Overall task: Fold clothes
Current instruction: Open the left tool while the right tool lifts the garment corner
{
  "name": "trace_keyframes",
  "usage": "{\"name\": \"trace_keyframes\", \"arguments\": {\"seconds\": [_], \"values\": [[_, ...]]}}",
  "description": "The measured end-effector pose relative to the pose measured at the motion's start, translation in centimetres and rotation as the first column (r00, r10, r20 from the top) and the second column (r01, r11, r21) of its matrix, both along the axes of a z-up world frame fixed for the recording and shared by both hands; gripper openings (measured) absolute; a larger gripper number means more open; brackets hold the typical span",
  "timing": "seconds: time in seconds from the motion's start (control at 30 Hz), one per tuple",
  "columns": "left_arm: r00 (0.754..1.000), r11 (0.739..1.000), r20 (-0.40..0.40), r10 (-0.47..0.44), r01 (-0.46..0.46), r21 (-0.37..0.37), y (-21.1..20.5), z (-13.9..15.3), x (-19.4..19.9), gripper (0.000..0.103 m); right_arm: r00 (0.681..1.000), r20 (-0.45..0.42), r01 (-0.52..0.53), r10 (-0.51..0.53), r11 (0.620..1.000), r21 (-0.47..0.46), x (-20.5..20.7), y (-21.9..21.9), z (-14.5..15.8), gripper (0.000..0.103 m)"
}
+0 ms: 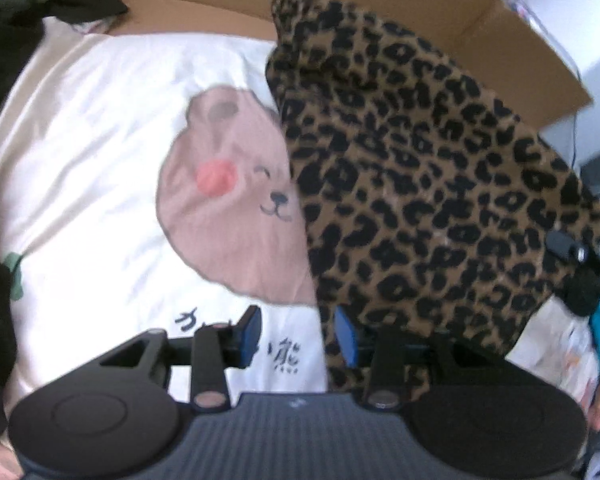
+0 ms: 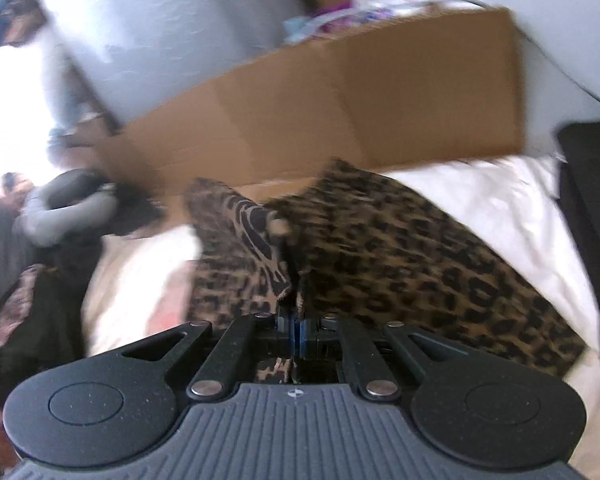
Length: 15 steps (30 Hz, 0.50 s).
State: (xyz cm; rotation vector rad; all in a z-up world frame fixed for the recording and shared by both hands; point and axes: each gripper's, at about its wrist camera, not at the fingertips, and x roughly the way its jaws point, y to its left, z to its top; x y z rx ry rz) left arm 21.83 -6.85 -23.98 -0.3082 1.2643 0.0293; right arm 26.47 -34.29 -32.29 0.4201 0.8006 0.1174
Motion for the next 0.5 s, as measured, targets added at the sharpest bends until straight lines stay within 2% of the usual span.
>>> {"name": "trace_keyframes", "arguments": {"seconds": [0.1,0.4,0.5], "values": [[0.998,0.998,-0.044,-0.046,0.048,0.035,0.0,-1.5,-0.3,0.044,0.998,-0.039,0.039,-0.039,0.999,0.003,-0.1,-0.8,-1.5,0.000],[0.995,0.998,-0.084,-0.054,0.055,0.010,-0.4,-3.9,-0.4,0.044,0.990,-0.102,0.106,-0.100,0.993,0.059,-0.4,-3.6,-5.2,0.000],[0.992,0.996,-0.085,-0.095,0.094,-0.009,-1.1,-4.3,-0.1,0.044,0.986,-0.115,0.131,-0.120,0.987,0.096,-0.8,-4.7,-6.1,0.000]]}}
